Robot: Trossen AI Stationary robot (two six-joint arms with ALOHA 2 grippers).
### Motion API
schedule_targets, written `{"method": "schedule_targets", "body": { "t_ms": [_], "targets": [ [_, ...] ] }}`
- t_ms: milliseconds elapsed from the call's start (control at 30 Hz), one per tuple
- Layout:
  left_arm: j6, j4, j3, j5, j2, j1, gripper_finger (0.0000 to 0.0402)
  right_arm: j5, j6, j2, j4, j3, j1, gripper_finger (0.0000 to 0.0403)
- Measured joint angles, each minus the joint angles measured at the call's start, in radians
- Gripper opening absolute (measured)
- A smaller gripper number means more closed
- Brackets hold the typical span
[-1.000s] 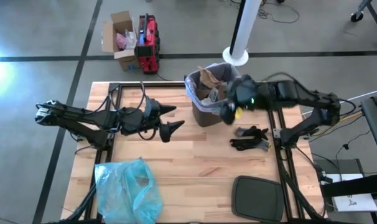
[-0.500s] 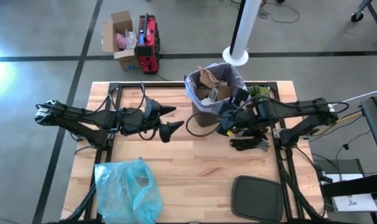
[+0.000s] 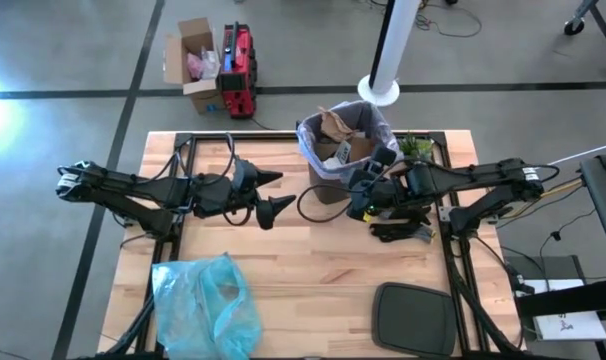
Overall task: Place trash/remove bag and relplace
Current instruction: Remove the trash bag from the trash bin
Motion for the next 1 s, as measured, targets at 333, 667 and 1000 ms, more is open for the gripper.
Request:
{"method": "schedule_targets", "body": {
  "t_ms": [333, 667, 1000],
  "targets": [
    [0.000, -0.005, 0.000, 0.001, 0.000, 0.000, 0.0390, -0.003, -0.065, 0.019, 0.047, 0.000, -0.005, 0.0044],
    [0.000, -0.008, 0.000, 0.000, 0.000, 0.000, 0.0390, -0.005, -0.072, 0.004, 0.048, 0.037, 0.037, 0.0002],
    [0.003, -0.016, 0.000, -0.026, 0.000, 0.055, 0.0390, 0.079, -0.132, -0.024, 0.052, 0.179, 0.074, 0.0001]
  ]
}}
